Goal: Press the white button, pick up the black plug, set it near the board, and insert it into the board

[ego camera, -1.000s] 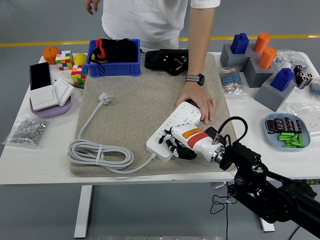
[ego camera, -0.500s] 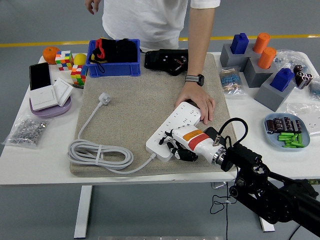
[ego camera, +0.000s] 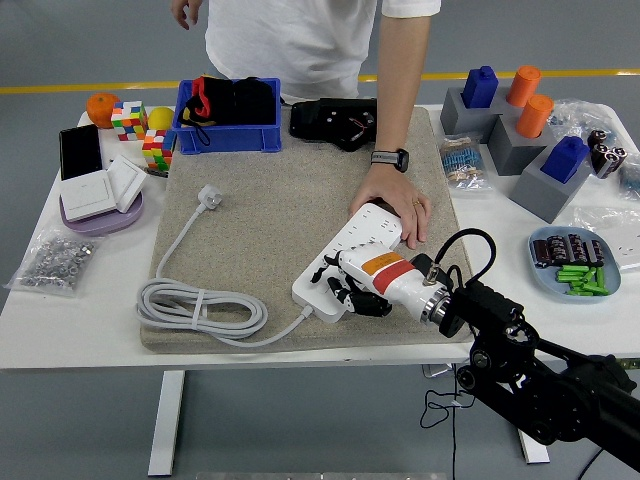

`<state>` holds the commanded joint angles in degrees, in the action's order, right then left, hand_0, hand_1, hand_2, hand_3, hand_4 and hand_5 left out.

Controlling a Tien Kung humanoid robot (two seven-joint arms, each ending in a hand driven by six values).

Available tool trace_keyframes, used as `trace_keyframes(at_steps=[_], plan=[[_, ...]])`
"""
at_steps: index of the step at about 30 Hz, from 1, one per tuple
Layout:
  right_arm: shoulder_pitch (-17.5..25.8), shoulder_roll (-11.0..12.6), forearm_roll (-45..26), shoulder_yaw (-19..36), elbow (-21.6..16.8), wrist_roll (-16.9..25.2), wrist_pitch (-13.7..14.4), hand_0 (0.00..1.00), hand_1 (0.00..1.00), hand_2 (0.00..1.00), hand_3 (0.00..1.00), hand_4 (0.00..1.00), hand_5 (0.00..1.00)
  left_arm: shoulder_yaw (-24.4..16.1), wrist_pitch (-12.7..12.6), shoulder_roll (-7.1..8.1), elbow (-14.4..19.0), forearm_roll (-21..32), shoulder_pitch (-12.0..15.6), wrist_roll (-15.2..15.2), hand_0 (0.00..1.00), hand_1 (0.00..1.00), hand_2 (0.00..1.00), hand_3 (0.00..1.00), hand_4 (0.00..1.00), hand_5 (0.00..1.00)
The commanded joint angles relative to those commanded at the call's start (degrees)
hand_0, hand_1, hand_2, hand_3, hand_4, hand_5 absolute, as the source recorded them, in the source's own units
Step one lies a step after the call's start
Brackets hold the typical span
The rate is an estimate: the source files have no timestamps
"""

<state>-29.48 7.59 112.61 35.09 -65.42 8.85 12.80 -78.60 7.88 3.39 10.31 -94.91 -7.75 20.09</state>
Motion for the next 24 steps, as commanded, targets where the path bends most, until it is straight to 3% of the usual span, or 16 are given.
trace_keyframes(at_steps=[8,9,14,15,20,21,24], plan=[[0.66,0.65,0.09,3.5,-3.96,0.33,-0.16,0.002,0.002,0.065,0.571,0.408,0.002,0.17,-0.01,-0.06,0.0,0.26,-0.03,-0.04,0.685,0.674,0.658,0.686,0.561,0.195],[0.83,0.73,-0.2,3.92,-4.49,0.33,-0.18,0.025,0.06,0.159,0.622,0.409,0.082,0.2,-0.02,-0.08,0.0,0.32,-0.03,-0.06,0.685,0.675,0.658,0.685,0.561,0.195],[2.11,1.08,-2.03,6.89,-7.48,-0.29,-0.76,0.025,0.06,0.159,0.622,0.409,0.082,0.18,-0.04,-0.12,0.0,0.42,-0.07,-0.07,0.685,0.675,0.658,0.685,0.561,0.195],[2.44,1.17,-2.45,7.6,-8.17,-0.48,-1.01,0.374,0.304,0.411,0.703,0.803,0.246,0.23,-0.04,-0.12,0.0,0.47,-0.08,-0.08,0.685,0.675,0.657,0.686,0.561,0.195],[4.33,1.74,-3.98,10.95,-11.81,-2.45,-2.96,0.374,0.304,0.411,0.703,0.803,0.246,0.11,-0.05,-0.13,0.0,0.35,-0.02,-0.07,0.685,0.675,0.657,0.686,0.561,0.195],[4.87,1.92,-4.03,11.86,-12.8,-3.13,-3.52,0.78,0.722,0.737,0.846,0.998,0.492,0.13,-0.05,-0.13,0.0,0.38,0.01,-0.06,0.685,0.676,0.658,0.685,0.561,0.195],[6.14,2.42,-4.4,13.87,-14.82,-4.09,-4.4,0.78,0.722,0.737,0.846,0.998,0.492,-0.09,-0.05,-0.17,0.0,0.16,0.03,-0.03,0.685,0.676,0.658,0.685,0.561,0.195]])
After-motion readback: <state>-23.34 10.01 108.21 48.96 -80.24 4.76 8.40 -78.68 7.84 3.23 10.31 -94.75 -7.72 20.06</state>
